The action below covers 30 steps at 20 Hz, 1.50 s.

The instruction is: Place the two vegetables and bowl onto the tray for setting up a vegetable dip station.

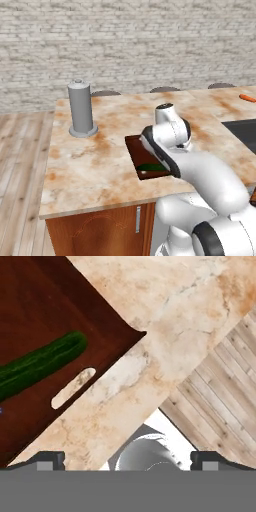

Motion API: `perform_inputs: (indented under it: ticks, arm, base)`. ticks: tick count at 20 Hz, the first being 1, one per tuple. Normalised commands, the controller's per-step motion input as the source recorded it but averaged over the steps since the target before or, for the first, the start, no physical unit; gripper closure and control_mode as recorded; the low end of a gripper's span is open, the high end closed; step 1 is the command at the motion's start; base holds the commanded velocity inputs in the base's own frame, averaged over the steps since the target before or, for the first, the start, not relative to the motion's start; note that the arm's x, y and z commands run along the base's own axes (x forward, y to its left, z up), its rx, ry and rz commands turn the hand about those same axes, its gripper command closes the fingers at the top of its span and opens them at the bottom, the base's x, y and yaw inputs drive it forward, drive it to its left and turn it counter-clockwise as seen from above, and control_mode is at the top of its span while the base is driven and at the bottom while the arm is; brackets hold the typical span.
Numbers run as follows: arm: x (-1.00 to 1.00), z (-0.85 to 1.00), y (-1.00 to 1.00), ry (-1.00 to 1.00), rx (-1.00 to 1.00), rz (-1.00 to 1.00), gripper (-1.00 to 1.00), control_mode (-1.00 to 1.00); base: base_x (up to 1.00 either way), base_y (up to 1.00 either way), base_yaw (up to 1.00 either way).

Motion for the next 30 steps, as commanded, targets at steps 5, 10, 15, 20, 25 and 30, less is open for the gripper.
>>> perform_inputs:
  ticks: [5,10,15,20,25,30]
  arm:
    - [-0.29,0.18,-0.15,0.00,0.01,0.20,-1.00,-1.00]
    - [-0.33,0.13,-0.07,-0.01,0.07,0.16,-1.00,-1.00]
    - [-0.32,0.15,-0.04,-0.05,0.15,0.12,-1.00,-1.00]
    - [-0.25,0.08,0.00,-0.13,0.07,0.11,-1.00,-1.00]
    - [-0.08,0.11,0.00,-0.03,0.00,0.05,-1.00,-1.00]
    - [-0.02,0.05,0.00,0.00,0.00,0.02,-1.00,-1.00]
  base:
    - [0.00,0.00,0.00]
    - [0.00,0.00,0.00]
    - [0.00,0.00,0.00]
    - [0.00,0.00,0.00]
    - [0.00,0.00,0.00]
    - [0.00,0.00,0.00]
